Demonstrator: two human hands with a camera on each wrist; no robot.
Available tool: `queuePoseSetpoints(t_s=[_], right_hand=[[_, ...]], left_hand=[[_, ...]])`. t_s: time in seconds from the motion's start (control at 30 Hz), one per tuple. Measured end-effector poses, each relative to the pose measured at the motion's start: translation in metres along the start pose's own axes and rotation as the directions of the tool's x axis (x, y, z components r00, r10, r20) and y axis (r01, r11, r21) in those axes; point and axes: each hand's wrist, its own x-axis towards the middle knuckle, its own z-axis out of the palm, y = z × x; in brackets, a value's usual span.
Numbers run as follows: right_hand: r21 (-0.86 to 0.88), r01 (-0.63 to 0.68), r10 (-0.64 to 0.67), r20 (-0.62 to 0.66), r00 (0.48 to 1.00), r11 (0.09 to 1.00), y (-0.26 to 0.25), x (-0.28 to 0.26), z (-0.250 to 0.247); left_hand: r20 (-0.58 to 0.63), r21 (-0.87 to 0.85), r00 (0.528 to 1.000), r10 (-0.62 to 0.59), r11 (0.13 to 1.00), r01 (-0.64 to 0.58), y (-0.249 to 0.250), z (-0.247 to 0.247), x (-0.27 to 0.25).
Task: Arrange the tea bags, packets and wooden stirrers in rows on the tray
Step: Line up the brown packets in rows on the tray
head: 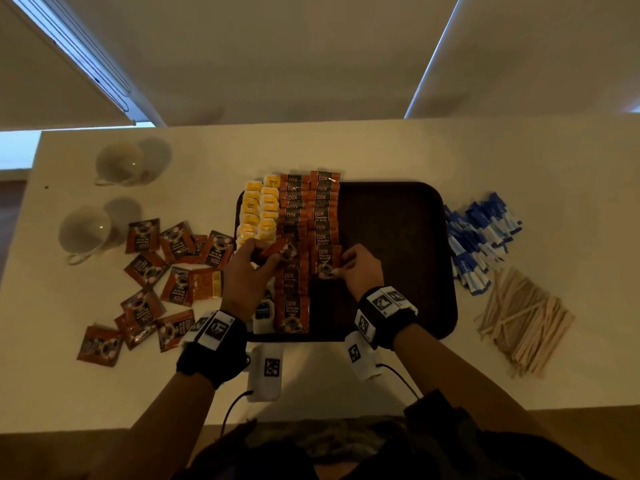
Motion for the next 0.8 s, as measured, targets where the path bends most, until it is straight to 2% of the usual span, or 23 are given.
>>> queuePoseSetpoints(t_s=[0.1, 0.3, 0.4, 0.5, 0.57, 0.7, 0.8], right_hand=[[-0.035, 0.038, -0.040, -0.041, 0.998, 0.999, -0.001, 0.002, 0.002], [-0.068, 0.027, -0.031, -0.059, 0.998, 0.997, -0.002, 0.005, 0.006], [-0.057, 0.056, -0.060, -0.069, 0.996, 0.997, -0.002, 0.003, 0.006], [0.021, 0.118, -0.114, -0.133, 0.985, 0.993, -0.007, -0.010, 0.002], [0.139, 0.176, -0.165, -0.085, 0.983, 0.974, -0.016, -0.023, 0.001], [0.361, 0.181, -0.247, 0.144, 0.958, 0.915, -0.027, -0.043, -0.001], [0.346, 0.194, -0.246, 0.114, 0.963, 0.918, -0.023, -0.046, 0.000]], left_hand=[[-0.009, -0.040, 1.000, -0.001, 0.999, 0.001, 0.000, -0.003, -0.003], [-0.023, -0.049, 0.998, -0.054, 0.997, 0.052, -0.001, -0.004, -0.003], [0.005, -0.137, 0.993, -0.116, 0.984, 0.115, 0.000, -0.004, -0.003], [0.054, -0.230, 0.985, -0.164, 0.958, 0.172, 0.005, -0.002, -0.004], [0.076, -0.286, 0.978, -0.196, 0.935, 0.210, 0.007, 0.002, -0.005], [0.138, -0.331, 0.963, -0.232, 0.905, 0.265, 0.011, 0.010, -0.007], [0.210, -0.318, 0.953, -0.218, 0.907, 0.278, 0.016, 0.016, -0.010]])
